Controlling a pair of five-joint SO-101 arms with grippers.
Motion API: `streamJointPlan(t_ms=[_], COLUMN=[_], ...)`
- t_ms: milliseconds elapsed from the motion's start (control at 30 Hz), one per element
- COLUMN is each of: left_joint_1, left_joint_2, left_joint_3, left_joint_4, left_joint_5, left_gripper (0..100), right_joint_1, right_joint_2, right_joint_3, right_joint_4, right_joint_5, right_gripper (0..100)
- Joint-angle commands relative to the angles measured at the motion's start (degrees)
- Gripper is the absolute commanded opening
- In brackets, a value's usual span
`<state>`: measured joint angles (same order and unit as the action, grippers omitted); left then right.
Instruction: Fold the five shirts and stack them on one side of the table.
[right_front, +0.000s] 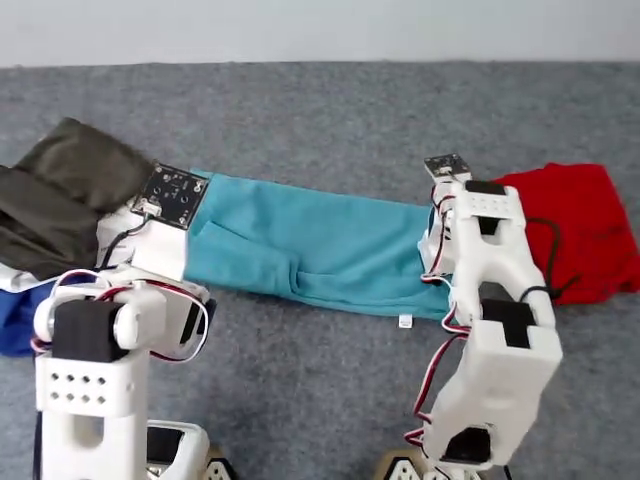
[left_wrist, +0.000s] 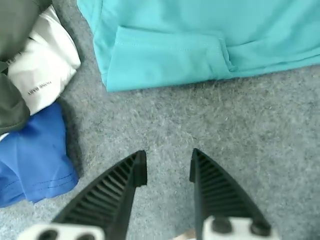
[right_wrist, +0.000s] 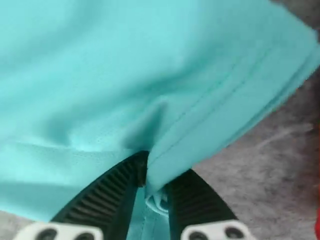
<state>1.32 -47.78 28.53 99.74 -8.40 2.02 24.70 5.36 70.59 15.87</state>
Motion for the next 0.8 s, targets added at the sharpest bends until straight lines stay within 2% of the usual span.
streamJointPlan(t_ms=[0, 200, 300, 533, 767], left_joint_1=[0.1, 0.1, 0.1, 0.1, 0.1], left_joint_2=[-1.1, -1.1, -1.1, -1.1, -1.1], left_joint_3=[0.7, 0.8, 0.9, 0.9, 0.9], left_joint_4=[0.6, 0.6, 0.6, 0.6, 0.6], left_joint_5=[0.5, 0.5, 0.5, 0.5, 0.5], left_gripper=[15, 15, 15, 15, 15], right_joint_1=[-3.0, -2.2, 1.0, 11.8, 16.0], right_joint_2=[0.0, 0.0, -0.1, -0.1, -0.1], right_joint_3=[-3.1, -7.9, -10.9, -16.6, -16.8], right_joint_4=[6.1, 17.2, 21.5, 24.7, 24.7], right_joint_5=[-0.4, 1.4, 4.2, 8.3, 11.0], right_gripper=[0.9, 0.9, 0.9, 0.9, 0.9])
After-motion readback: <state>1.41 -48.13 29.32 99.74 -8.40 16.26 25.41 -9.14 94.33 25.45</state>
